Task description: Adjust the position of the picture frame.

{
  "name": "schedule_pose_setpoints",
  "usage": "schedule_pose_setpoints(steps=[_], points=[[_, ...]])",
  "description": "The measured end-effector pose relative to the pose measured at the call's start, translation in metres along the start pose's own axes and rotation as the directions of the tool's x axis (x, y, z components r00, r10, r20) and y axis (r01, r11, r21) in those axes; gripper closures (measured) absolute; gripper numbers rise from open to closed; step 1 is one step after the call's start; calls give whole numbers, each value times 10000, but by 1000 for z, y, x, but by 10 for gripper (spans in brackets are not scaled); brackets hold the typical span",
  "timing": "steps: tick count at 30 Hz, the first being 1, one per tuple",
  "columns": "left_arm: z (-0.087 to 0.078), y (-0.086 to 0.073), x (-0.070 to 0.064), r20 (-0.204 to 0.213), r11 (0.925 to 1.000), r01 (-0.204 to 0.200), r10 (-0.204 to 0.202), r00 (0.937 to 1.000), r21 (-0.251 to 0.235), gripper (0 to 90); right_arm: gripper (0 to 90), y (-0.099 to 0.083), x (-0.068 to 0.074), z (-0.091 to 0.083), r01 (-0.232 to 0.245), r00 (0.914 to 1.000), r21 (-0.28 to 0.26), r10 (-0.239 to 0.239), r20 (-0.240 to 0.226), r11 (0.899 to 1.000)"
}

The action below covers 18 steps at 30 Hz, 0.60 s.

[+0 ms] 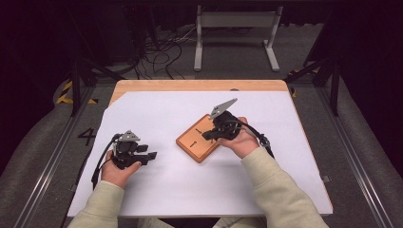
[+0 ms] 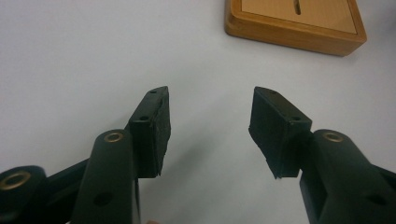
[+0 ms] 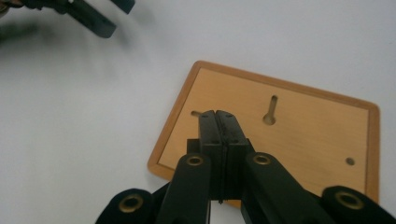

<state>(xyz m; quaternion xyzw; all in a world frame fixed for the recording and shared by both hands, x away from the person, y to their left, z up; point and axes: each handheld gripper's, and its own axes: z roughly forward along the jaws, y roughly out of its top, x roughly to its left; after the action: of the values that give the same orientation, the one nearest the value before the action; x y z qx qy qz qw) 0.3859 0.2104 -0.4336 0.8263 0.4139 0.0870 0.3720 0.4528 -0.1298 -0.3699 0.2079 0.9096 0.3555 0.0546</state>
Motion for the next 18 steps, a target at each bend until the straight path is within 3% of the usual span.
schedule_pose_setpoints(steps=[10,18], points=[[-14,-17,6,-301,9992,381,-385,9988,-135,468,900,24,-35,11,-219,9979,224,205,614,9995],[-25,-28,9,-506,9970,707,-722,9961,-308,467,900,31,-66,30,-653,9923,421,604,1079,9970]])
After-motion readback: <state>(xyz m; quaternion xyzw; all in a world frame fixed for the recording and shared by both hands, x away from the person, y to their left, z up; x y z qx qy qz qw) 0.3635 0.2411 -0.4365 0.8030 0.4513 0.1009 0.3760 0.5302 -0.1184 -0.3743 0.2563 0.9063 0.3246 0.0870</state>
